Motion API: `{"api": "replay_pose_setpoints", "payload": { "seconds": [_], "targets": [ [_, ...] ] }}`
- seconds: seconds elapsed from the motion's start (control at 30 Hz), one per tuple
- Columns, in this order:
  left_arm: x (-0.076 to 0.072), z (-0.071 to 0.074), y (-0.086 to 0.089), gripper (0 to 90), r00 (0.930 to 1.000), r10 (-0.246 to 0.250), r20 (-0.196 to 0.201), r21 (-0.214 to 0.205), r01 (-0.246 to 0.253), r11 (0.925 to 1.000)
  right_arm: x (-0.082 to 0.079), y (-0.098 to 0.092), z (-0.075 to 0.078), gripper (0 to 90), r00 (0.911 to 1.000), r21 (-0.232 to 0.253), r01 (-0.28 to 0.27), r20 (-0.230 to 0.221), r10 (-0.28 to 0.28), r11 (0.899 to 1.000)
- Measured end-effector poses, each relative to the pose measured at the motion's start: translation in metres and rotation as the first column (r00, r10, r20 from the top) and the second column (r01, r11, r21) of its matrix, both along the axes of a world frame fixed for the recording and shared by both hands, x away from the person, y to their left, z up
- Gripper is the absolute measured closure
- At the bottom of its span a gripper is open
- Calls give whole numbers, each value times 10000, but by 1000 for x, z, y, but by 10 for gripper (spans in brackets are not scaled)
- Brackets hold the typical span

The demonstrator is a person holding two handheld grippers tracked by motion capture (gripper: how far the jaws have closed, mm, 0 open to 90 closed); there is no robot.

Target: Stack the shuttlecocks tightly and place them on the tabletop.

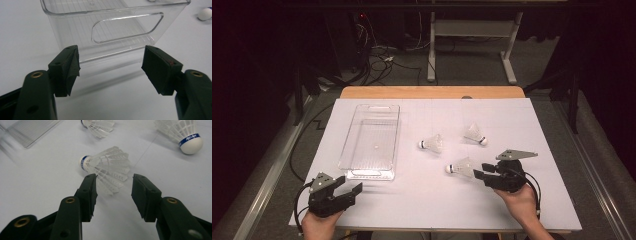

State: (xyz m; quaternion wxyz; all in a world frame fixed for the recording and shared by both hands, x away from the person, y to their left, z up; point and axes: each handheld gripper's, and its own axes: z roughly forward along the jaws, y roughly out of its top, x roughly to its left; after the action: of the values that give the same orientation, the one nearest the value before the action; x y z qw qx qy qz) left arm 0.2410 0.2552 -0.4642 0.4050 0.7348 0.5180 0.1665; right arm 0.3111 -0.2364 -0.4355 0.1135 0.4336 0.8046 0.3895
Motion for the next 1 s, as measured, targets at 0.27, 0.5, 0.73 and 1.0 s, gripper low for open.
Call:
{"api": "replay_pose_setpoints", "payload": {
  "seconds": [0.27, 0.5, 0.73, 1.0],
  "targets": [
    [2, 0, -1, 311, 10000, -60, 5, 23, 60, 10000, -1, 9, -4, 572, 9996, -88, -241, -145, 240, 9997],
    [1, 1, -2, 311, 10000, -84, 26, 82, 83, 9999, 3, 17, -7, 591, 9989, -246, -389, -263, 383, 9989],
    [1, 1, -2, 311, 9999, -114, -7, 90, 114, 9999, 7, 25, -9, 622, 9976, -429, -597, -372, 581, 9973],
    [1, 1, -2, 311, 9999, -111, -1, 92, 111, 9999, 12, 29, -12, 656, 9970, -459, -612, -502, 588, 9971]
  ]
}}
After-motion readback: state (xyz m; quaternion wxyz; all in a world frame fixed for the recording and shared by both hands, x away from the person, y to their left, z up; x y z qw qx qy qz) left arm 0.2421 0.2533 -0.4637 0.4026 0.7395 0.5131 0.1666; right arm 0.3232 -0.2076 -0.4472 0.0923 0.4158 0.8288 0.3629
